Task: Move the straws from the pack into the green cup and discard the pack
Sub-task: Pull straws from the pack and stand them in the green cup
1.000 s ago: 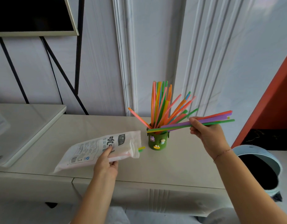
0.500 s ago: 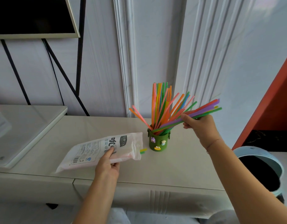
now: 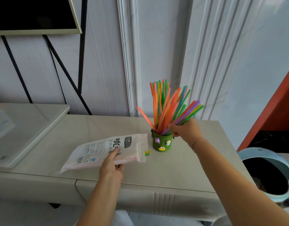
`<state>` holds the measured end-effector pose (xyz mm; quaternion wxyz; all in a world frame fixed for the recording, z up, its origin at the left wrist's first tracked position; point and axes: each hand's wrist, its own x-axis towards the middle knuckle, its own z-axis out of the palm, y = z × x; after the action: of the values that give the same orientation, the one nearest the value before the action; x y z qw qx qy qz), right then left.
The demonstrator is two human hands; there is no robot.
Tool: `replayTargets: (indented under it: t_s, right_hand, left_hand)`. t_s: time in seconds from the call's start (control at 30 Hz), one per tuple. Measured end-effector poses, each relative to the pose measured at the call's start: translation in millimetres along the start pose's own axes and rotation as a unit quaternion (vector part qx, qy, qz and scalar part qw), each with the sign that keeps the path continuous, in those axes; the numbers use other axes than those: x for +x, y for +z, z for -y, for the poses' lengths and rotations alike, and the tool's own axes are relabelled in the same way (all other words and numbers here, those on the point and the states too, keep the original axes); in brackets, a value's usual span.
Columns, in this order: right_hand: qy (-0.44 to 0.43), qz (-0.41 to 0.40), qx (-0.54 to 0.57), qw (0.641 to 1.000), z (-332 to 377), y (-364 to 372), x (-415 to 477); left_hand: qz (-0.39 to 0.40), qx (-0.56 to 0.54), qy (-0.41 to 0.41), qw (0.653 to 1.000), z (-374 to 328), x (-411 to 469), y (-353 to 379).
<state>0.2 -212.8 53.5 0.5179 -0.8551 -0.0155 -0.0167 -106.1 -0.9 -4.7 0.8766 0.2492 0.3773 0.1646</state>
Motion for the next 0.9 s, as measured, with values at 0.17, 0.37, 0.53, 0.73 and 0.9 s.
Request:
replayTargets:
  t_s: [0.17, 0.37, 0.53, 0.73, 0.9]
  right_hand:
    - [0.027, 0.000, -0.008, 1.000, -4, 8, 1]
    - [0.024, 0.004, 0.010, 1.000, -10, 17, -2]
    - [0.024, -0.033, 0.057, 0.998, -17, 8, -11]
    - [-0.001, -0.046, 0.116, 0.992, -19, 6, -18]
    - [0.043, 0.007, 0.154, 0.987, -23, 9, -22]
  left_hand:
    - [0.002, 0.001, -0.002, 1.000, 2, -3, 3]
    - [-0.003, -0.002, -0.002, 1.000, 1, -1, -1]
    - [0.001, 0.000, -0.006, 1.000, 1, -1, 0]
    - [0.000, -0.002, -0.015, 1.000, 4, -3, 1]
    - [-0.005, 0.006, 0.001, 1.000, 5, -6, 1]
